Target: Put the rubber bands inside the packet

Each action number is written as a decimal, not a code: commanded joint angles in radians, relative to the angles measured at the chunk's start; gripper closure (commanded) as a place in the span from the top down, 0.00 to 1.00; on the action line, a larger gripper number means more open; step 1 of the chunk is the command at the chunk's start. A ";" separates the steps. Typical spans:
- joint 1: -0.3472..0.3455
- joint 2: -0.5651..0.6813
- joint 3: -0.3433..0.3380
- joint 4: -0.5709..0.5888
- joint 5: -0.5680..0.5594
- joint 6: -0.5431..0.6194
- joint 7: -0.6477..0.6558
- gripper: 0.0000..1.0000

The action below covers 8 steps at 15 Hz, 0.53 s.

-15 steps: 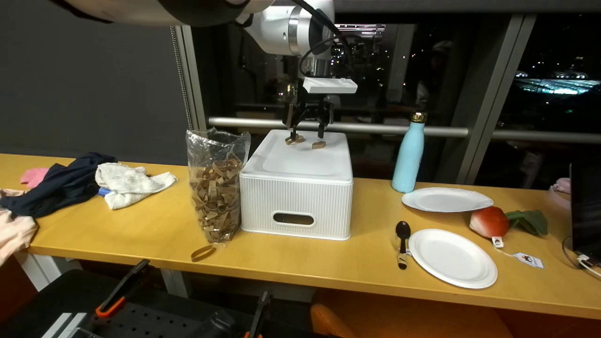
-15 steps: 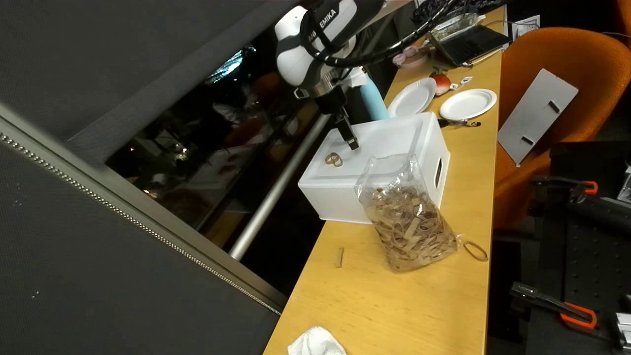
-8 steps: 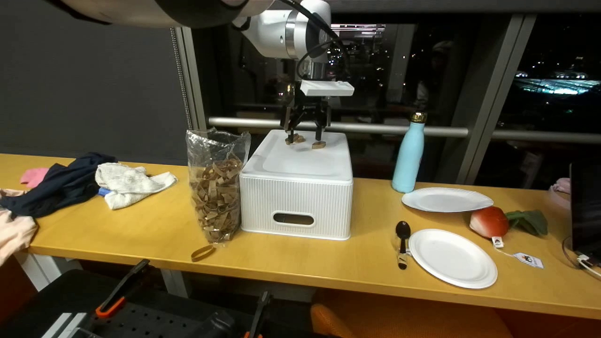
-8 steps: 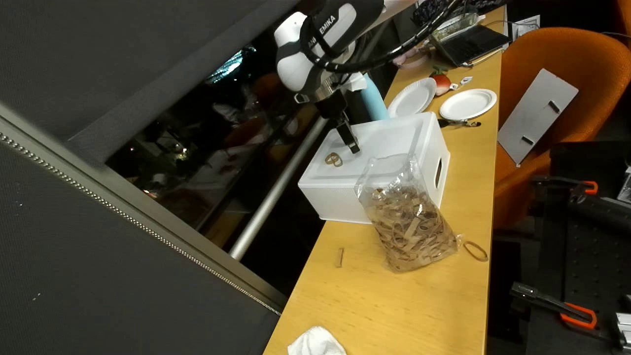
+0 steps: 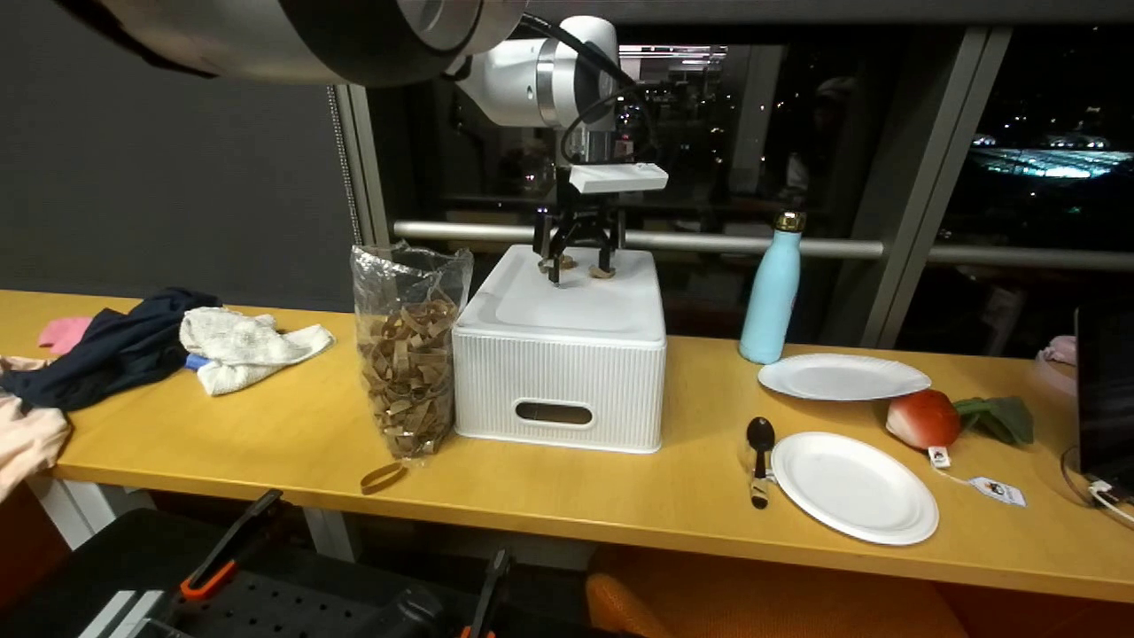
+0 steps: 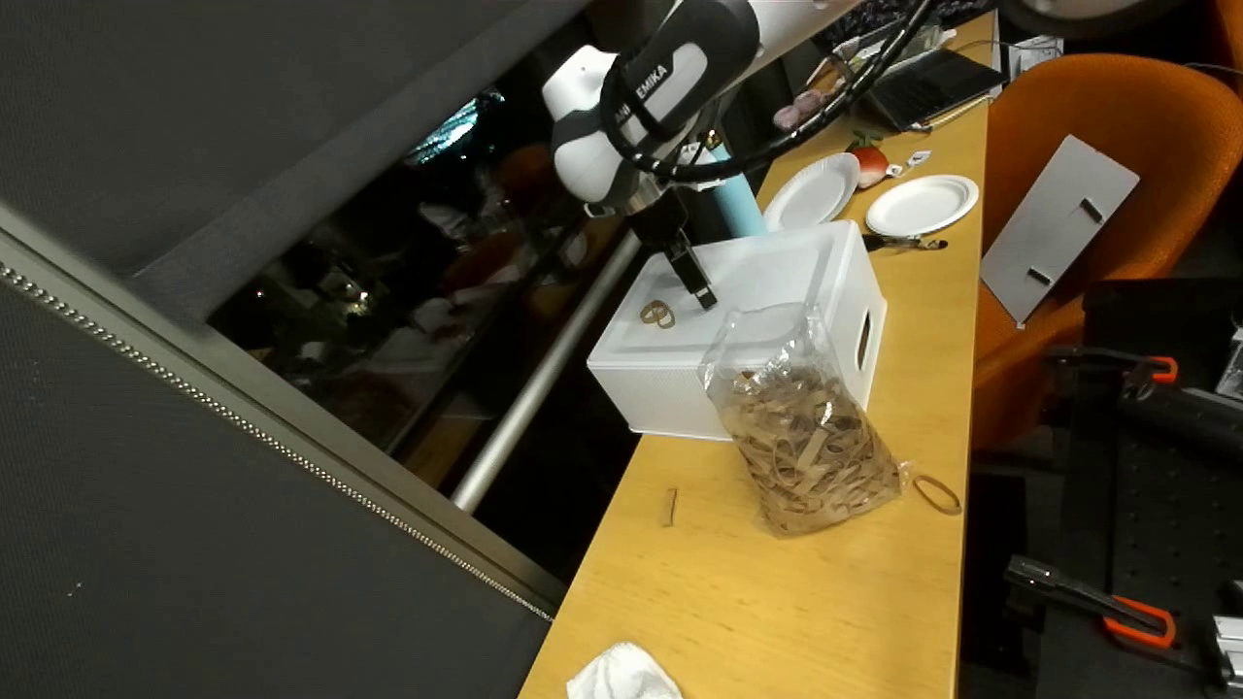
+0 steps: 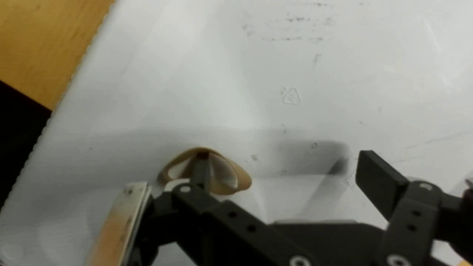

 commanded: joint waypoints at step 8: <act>0.039 0.001 -0.005 0.018 -0.051 0.056 -0.007 0.20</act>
